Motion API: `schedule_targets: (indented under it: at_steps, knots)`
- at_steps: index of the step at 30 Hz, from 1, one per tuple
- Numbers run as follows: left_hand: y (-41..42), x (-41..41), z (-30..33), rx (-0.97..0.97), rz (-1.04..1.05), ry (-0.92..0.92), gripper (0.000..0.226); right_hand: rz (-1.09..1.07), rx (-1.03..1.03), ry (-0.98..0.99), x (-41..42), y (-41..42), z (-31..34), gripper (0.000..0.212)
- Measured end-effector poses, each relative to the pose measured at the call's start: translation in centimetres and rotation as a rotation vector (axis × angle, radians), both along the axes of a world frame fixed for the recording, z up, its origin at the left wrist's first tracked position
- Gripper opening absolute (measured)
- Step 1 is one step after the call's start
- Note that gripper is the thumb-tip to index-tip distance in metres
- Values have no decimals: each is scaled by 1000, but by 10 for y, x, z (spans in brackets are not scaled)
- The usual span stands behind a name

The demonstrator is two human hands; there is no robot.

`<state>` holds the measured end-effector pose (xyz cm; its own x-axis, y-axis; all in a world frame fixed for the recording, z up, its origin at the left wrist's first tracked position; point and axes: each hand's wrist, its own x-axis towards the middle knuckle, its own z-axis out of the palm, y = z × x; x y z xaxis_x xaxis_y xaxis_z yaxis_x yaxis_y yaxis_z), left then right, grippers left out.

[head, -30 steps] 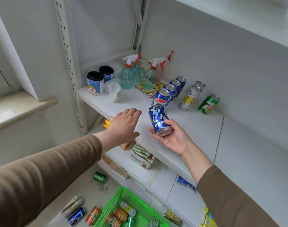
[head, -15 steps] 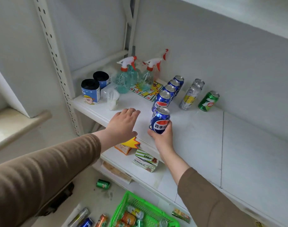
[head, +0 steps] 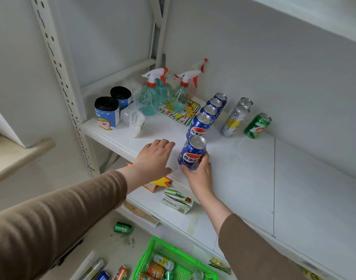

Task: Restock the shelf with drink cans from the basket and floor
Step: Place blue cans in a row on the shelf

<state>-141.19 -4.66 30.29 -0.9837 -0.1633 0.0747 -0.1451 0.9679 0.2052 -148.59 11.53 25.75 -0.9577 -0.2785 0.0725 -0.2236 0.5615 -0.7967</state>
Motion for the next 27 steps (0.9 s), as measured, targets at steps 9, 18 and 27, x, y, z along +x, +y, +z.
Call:
schedule_targets:
  at_steps: [9, 18, 27]
  knots:
    - [-1, -17, 2, -2, 27, 9, 84, -75, 81, 51, -33, -27, 10, 77]
    - [-4, -18, -4, 13, 69, 14, 88, -143, 168, 106, -46, -41, 8, 79]
    - [8, 13, -9, -95, 126, 58, 90, 3, 453, 202, -22, -2, 18, 102]
